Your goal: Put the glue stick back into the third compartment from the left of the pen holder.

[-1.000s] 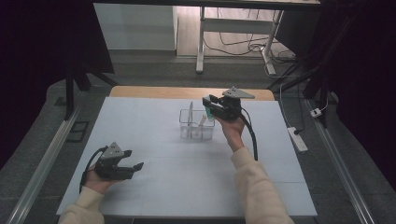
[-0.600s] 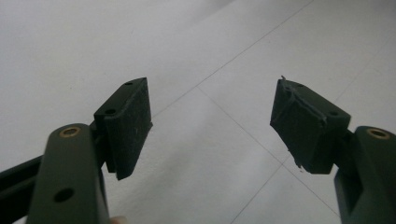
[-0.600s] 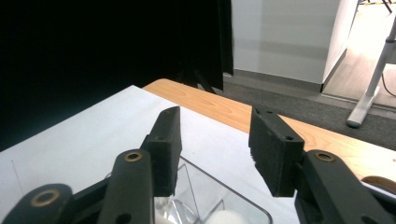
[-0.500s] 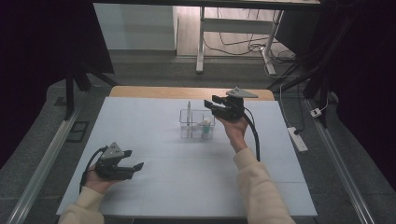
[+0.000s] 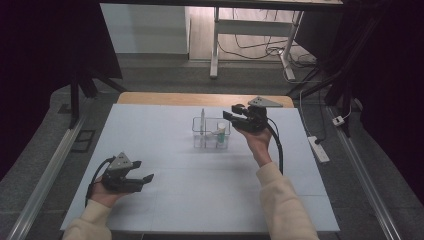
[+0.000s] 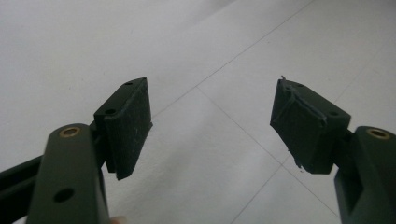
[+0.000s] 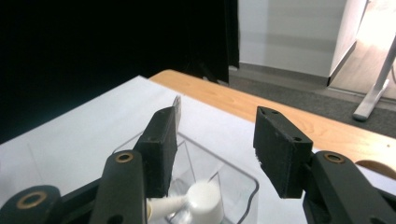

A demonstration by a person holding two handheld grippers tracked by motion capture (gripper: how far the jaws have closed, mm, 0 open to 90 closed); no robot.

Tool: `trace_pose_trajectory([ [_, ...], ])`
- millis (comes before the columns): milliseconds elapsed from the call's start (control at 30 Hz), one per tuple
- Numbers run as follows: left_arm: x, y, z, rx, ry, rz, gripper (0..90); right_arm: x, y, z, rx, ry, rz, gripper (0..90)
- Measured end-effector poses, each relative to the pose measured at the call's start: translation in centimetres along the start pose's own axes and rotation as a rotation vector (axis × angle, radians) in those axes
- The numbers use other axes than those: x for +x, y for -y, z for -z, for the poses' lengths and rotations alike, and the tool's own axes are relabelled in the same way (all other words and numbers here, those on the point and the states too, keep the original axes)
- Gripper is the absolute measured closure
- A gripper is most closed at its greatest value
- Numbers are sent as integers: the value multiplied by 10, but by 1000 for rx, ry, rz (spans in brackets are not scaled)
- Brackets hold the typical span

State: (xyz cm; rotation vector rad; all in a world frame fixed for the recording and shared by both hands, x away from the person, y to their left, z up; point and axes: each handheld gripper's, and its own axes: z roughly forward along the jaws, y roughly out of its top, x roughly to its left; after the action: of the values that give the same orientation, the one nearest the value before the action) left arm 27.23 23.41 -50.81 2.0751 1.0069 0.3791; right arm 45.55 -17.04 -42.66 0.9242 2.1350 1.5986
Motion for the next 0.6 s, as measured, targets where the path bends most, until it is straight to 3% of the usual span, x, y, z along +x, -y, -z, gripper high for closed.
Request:
trace_pose_trajectory([
  [333, 0, -2, 0, -8, 12, -7, 290, 2, 10, 10, 65, -15, 48, 469],
  [600, 0, -3, -1, -8, 12, -6, 290, -2, 18, 30, 85, -4, 62, 460],
])
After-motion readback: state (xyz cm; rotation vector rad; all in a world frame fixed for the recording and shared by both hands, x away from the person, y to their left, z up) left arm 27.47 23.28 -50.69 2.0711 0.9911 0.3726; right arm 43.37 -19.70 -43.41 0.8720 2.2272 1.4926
